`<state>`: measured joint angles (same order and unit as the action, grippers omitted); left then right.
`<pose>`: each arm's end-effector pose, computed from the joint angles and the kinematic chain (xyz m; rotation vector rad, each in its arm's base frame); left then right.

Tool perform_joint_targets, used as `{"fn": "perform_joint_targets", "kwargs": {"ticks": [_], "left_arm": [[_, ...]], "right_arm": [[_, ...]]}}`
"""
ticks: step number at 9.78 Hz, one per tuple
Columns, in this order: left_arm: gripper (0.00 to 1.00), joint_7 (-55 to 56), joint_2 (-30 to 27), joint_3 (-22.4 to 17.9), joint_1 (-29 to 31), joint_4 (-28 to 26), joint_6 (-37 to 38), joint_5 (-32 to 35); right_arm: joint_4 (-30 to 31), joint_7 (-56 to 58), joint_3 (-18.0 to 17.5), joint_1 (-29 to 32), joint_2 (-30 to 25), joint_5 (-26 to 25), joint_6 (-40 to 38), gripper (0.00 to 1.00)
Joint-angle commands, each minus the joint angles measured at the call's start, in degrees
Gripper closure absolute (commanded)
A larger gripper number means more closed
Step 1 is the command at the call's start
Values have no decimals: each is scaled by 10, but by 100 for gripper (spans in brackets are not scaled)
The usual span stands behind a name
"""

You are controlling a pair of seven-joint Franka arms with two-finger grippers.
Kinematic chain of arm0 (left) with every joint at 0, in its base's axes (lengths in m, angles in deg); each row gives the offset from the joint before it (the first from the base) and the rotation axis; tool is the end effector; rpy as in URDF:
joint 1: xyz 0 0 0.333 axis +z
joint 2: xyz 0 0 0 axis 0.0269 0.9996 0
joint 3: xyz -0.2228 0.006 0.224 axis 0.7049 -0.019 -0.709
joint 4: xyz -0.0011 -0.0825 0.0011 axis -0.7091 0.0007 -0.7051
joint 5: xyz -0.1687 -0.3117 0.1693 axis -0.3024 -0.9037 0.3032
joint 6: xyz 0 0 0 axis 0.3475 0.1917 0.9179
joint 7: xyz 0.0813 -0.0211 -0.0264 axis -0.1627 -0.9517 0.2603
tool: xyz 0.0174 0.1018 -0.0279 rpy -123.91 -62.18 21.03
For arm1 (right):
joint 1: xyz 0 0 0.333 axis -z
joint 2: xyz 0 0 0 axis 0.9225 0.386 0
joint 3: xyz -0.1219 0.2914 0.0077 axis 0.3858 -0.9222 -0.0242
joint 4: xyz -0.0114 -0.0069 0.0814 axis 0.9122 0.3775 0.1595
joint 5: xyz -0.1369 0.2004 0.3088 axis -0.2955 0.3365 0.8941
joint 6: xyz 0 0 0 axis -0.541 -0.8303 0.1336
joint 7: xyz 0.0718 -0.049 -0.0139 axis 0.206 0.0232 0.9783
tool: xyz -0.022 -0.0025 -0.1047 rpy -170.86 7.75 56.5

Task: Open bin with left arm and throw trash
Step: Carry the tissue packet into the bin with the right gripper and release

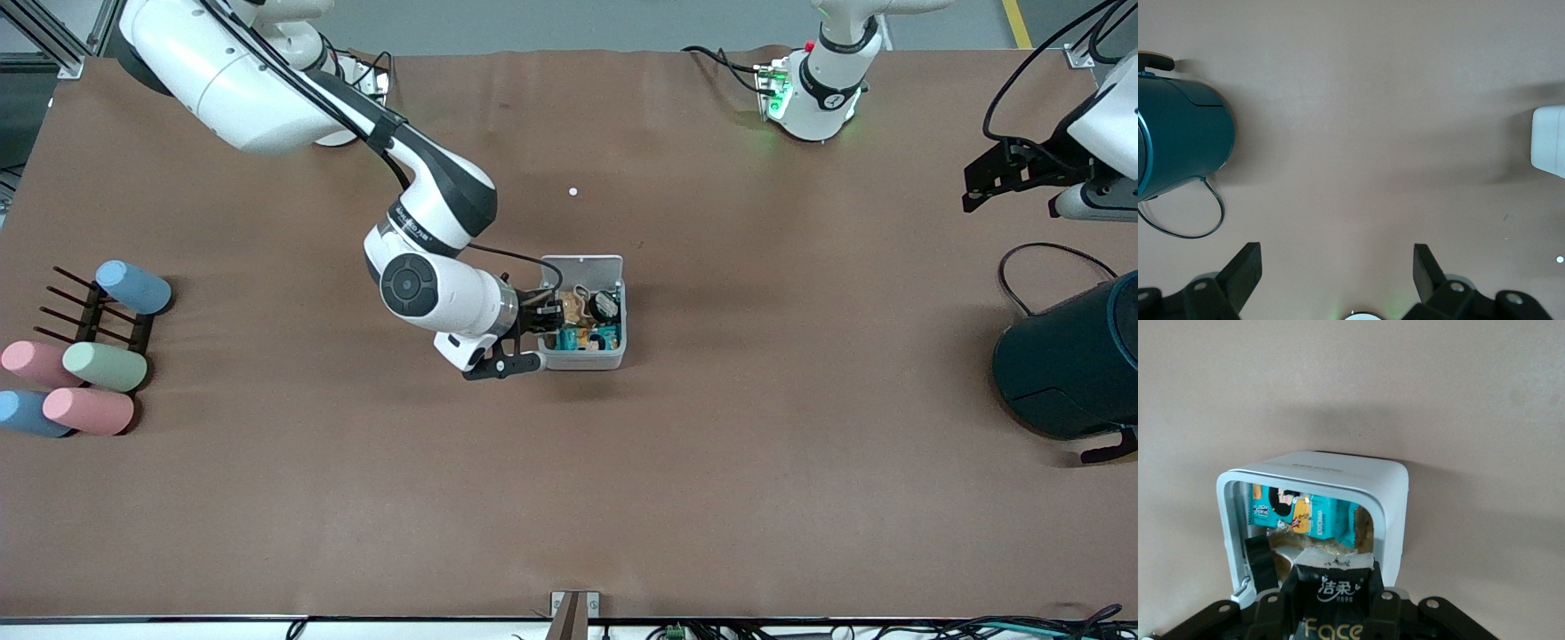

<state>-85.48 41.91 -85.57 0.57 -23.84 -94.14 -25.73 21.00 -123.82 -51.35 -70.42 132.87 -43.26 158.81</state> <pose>0.5288 -0.0392 0.6486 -3.1176 0.1452 0.0353 0.5790 0.4276 0.3173 -2.7493 -0.0868 0.2470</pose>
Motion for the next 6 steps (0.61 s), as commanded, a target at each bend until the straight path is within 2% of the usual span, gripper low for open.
{"fn": "perform_joint_targets", "kwargs": {"ticks": [1, 3, 4, 5, 6], "left_arm": [[0, 1, -4, 1, 11, 7, 11, 3], [0, 2, -3, 1, 11, 8, 11, 3], [0, 2, -4, 1, 11, 8, 11, 3], [1, 0, -4, 3, 10, 9, 11, 3], [0, 0, -3, 3, 10, 9, 10, 3]], "right_arm": [[4, -30, -2, -12, -7, 9, 27, 58], [4, -32, 0, -23, -4, 10, 51, 54], [4, -31, 0, -23, -4, 9, 51, 43], [5, -32, 1, -24, -4, 9, 52, 19], [5, -33, 1, -23, -4, 10, 51, 10]]}}
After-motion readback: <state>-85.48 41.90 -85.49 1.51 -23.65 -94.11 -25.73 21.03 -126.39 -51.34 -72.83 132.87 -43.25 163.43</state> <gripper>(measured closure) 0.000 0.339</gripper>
